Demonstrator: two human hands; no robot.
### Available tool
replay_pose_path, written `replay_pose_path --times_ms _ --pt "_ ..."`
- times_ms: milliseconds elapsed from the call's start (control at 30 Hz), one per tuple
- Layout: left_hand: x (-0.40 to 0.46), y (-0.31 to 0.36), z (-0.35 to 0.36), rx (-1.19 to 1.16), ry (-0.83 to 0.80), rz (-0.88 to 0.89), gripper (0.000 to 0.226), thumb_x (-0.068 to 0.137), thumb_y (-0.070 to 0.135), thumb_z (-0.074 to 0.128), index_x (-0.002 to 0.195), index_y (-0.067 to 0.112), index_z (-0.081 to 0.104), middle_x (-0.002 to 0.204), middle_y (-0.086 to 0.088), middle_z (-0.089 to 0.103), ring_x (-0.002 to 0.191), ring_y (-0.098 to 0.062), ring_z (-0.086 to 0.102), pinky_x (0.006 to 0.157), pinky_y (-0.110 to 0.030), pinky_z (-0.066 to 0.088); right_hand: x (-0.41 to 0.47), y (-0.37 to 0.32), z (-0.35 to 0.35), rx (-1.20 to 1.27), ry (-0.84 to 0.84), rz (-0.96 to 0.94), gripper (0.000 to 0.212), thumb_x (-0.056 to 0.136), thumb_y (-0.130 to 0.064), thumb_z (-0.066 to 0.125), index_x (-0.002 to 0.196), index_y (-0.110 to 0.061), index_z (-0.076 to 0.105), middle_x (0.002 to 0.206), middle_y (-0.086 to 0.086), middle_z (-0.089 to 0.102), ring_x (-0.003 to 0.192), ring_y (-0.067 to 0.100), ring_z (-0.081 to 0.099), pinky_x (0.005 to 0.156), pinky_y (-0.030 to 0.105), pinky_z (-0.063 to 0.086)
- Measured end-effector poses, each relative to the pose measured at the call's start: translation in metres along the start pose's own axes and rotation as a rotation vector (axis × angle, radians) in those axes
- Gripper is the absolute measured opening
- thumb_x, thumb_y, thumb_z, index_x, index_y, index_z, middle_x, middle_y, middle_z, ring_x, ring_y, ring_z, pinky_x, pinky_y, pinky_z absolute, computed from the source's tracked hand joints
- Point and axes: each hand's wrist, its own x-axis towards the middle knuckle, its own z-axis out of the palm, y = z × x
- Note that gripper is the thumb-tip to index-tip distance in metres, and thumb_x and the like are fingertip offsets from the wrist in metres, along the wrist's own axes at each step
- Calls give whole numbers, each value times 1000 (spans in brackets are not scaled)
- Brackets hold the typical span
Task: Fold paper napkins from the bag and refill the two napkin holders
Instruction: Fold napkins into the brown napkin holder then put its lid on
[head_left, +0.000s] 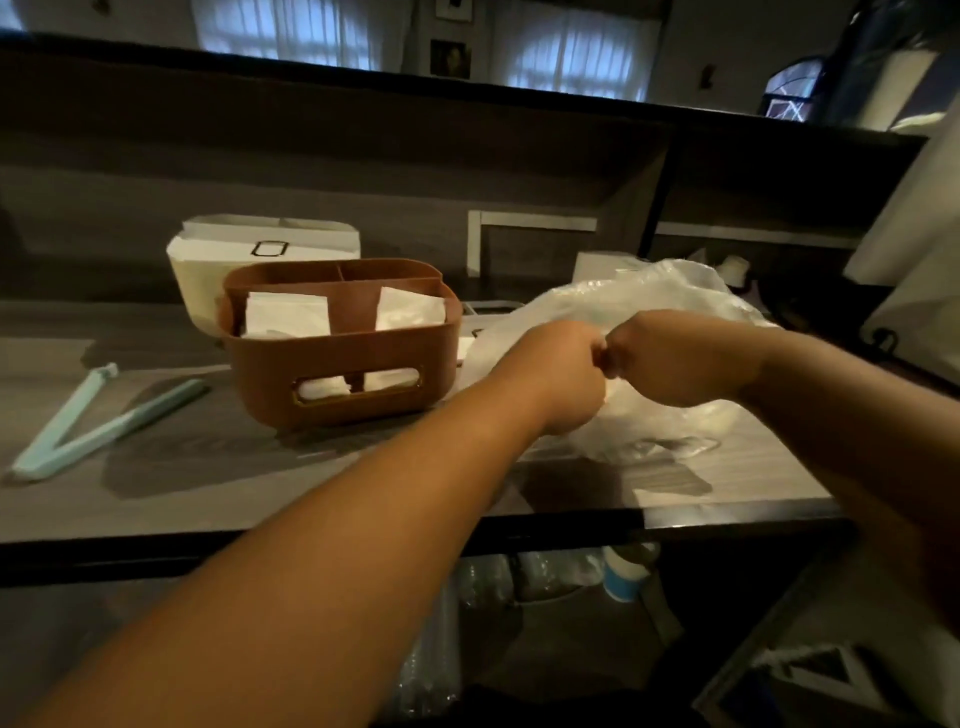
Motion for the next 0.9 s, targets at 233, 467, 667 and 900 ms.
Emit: replay_pose_path --times_ms 233,467,667,900 --pt "7 -40 51 -75 76 -42 30 99 16 54 122 30 66 119 4 67 105 -18 61 93 -32 51 27 33 20 -132 81 91 62 89 2 55 143 -28 52 135 0 60 119 22 57 104 33 45" --pt "14 -50 55 -23 48 1 39 90 11 67 126 24 64 116 6 54 99 -19 58 90 -32 51 46 21 9 -350 -310 -120 52 97 -12 60 143 -33 52 144 -7 53 128 18 50 107 31 37" --pt "18 -54 53 3 96 -17 43 89 15 71 130 23 60 122 2 46 101 -22 58 91 -36 52 56 13 12 -382 -299 -113 53 94 -22 65 145 -26 50 136 -3 56 108 13 50 96 26 40" --pt "14 -51 49 -113 83 -62 78 85 16 77 151 27 37 147 0 36 122 -23 52 106 -41 47 52 8 5 -477 -372 -68 41 99 -31 56 138 -19 59 127 -1 62 100 12 49 88 25 37"
